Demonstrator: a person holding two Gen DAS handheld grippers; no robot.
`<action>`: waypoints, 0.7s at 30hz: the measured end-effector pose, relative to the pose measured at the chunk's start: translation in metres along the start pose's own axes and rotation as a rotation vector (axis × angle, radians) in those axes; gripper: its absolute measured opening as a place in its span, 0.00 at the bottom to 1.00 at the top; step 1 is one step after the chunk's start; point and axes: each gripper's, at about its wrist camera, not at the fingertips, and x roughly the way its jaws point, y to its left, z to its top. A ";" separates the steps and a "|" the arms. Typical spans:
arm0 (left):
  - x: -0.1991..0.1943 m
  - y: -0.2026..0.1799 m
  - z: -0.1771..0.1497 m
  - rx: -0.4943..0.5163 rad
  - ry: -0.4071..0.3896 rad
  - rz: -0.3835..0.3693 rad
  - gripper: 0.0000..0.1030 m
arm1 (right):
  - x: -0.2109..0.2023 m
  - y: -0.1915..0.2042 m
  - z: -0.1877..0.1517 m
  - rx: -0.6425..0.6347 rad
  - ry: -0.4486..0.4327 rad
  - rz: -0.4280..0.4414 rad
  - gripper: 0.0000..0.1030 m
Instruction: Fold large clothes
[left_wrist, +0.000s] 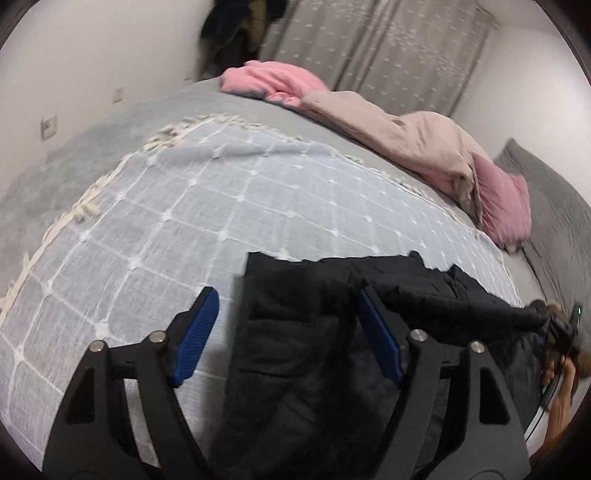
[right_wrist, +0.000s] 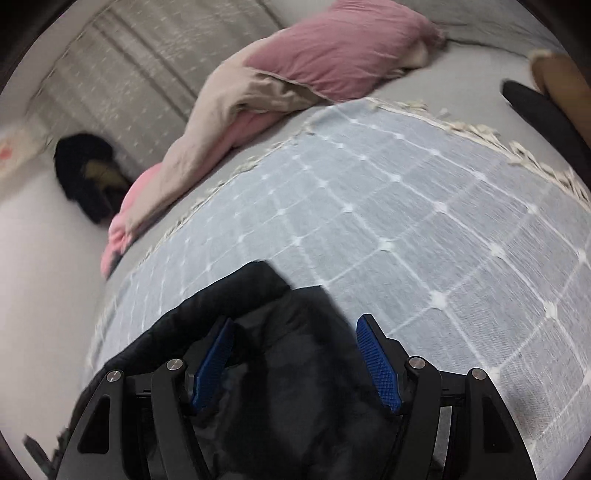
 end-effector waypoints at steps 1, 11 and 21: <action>0.003 0.004 0.000 -0.022 0.018 -0.008 0.69 | -0.003 -0.003 0.002 0.006 -0.002 -0.002 0.68; -0.009 -0.017 0.016 -0.017 -0.035 -0.106 0.08 | 0.006 0.017 -0.003 -0.160 0.115 0.094 0.07; 0.034 -0.014 0.018 0.026 -0.136 0.217 0.20 | 0.021 0.043 -0.001 -0.237 -0.083 -0.122 0.19</action>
